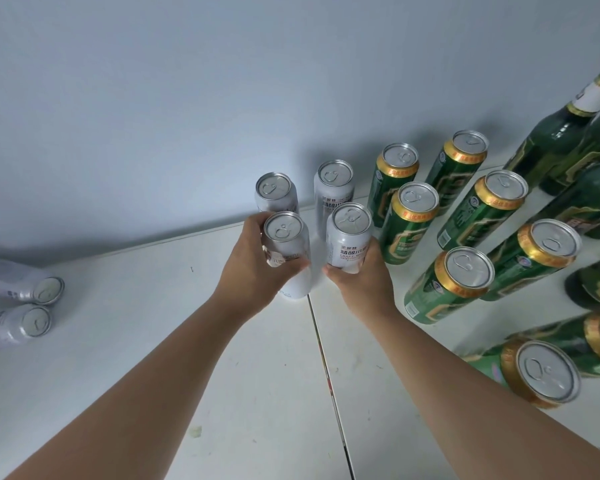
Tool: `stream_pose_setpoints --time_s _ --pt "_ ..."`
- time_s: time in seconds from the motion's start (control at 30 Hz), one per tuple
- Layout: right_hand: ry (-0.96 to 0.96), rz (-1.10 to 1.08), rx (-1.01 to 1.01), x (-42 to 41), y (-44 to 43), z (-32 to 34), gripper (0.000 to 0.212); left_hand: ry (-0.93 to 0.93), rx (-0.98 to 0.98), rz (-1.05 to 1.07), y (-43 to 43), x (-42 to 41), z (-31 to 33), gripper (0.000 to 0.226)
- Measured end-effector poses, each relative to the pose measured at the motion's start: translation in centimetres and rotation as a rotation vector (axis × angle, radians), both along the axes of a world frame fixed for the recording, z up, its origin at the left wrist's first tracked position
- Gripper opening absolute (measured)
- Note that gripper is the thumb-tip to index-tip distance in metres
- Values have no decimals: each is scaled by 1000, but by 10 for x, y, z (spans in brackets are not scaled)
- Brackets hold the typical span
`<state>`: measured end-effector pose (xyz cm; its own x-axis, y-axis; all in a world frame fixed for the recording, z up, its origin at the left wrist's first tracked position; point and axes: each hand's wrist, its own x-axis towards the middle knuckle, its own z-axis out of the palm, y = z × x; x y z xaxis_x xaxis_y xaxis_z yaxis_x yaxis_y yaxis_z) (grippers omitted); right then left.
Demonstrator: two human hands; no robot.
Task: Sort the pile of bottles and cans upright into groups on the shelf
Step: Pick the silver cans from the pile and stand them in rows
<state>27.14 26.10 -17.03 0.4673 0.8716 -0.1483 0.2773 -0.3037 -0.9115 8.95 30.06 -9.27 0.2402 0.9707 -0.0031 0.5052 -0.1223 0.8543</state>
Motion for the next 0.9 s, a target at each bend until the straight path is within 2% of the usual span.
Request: stream_pose_setpoints --time_s 0.37,0.6,0.9 --pt "-43 29 -59 5 -3 2 68 -10 21 -60 -5 -3 -13 75" --pt "-90 30 -111 4 -11 9 87 -2 38 -63 -5 -3 -16 76" --pt "-94 22 -171 5 -31 23 90 21 22 -31 -8 -9 -15 74"
